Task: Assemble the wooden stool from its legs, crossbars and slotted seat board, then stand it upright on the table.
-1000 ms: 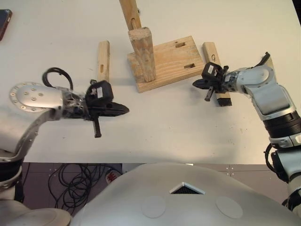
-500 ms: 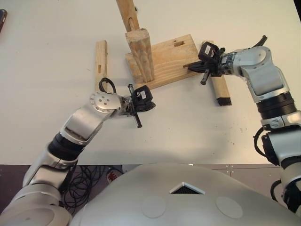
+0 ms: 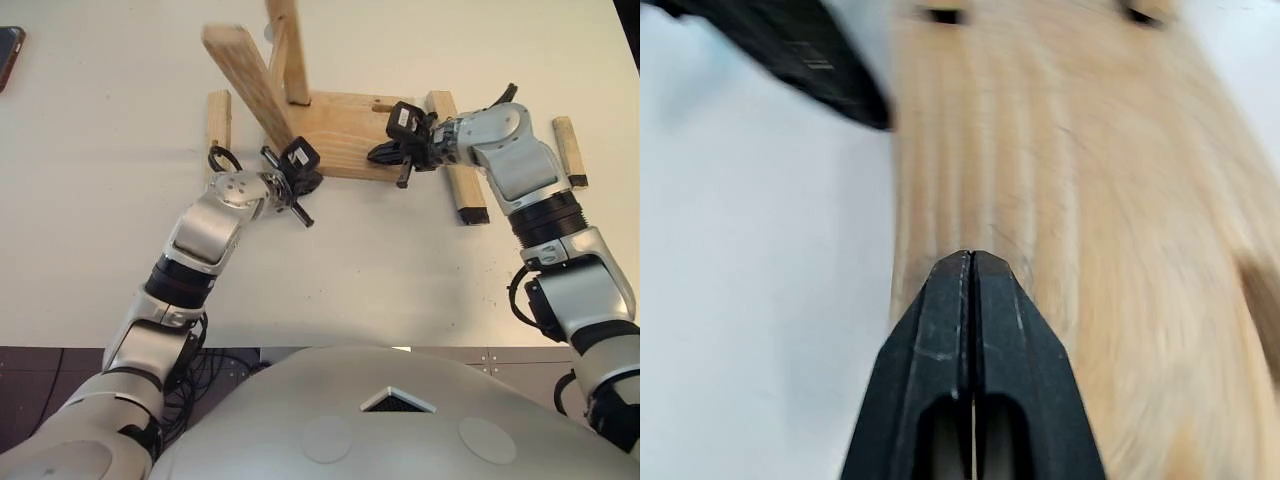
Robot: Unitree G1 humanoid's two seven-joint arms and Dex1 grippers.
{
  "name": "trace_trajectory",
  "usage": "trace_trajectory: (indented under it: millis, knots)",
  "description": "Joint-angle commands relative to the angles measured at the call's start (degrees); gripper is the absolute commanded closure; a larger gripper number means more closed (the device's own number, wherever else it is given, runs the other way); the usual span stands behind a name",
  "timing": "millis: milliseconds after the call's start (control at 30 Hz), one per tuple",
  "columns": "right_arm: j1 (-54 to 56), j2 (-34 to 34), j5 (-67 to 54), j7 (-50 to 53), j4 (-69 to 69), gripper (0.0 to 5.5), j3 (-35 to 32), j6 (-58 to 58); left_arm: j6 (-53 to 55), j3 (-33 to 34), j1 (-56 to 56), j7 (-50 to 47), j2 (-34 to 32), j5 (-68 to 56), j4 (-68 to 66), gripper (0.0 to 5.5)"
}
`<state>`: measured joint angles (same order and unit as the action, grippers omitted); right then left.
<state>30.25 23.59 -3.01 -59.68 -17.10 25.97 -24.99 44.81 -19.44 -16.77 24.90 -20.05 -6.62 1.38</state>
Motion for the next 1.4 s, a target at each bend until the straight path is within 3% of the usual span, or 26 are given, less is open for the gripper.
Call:
trace_trajectory:
  millis: [33,167,333,433,567,667,767,967,1200,1400]
  knots:
    - [-4.3,-4.7,-3.8,-4.3,9.3,5.45,6.3,-7.8,-3.4,4.5,-6.2,-6.9,7.6,1.0,-10.6,5.5]
    - [-4.2,-4.3,-2.4,-1.8,10.7,5.45,6.4,-8.6,-7.9,5.1,-9.1,-9.1,12.7,2.2,-18.1,5.5]
    - [-5.4,2.2,-1.7,-3.0,13.5,5.45,5.0,-8.9,-7.6,7.0,-4.1,-11.0,13.0,2.7,-13.3,5.5]
    - [-6.2,4.4,-7.3,-3.7,20.5,5.45,-1.5,-11.8,-6.9,8.5,-0.1,-10.9,10.7,3.2,-7.2,5.5]
    - [-6.2,5.4,-20.8,-4.6,27.3,5.45,-15.8,-18.3,-3.6,10.1,6.9,-8.9,7.7,1.6,1.7,5.5]
    - [-9.4,13.7,-27.0,-9.8,30.0,5.45,-20.6,-24.1,1.0,8.3,11.6,-6.2,5.5,0.5,9.4,5.5]
    - [-13.0,22.5,-23.3,-15.3,28.5,5.45,-16.6,-20.3,4.5,8.9,15.0,-5.8,4.9,-1.0,15.7,5.5]
    - [-15.4,23.8,-13.6,-13.0,24.3,5.45,-9.0,-11.8,5.0,7.3,13.4,-5.8,6.8,-1.7,14.3,5.5]
    - [-16.7,16.2,-5.5,-1.9,19.8,5.45,-3.9,-9.0,5.1,6.3,13.9,-5.3,8.2,-2.0,13.7,5.5]
    - [-15.2,5.8,-1.1,11.0,11.4,5.45,-3.9,-4.7,5.4,7.4,12.5,-5.3,9.4,-2.7,11.5,5.5]
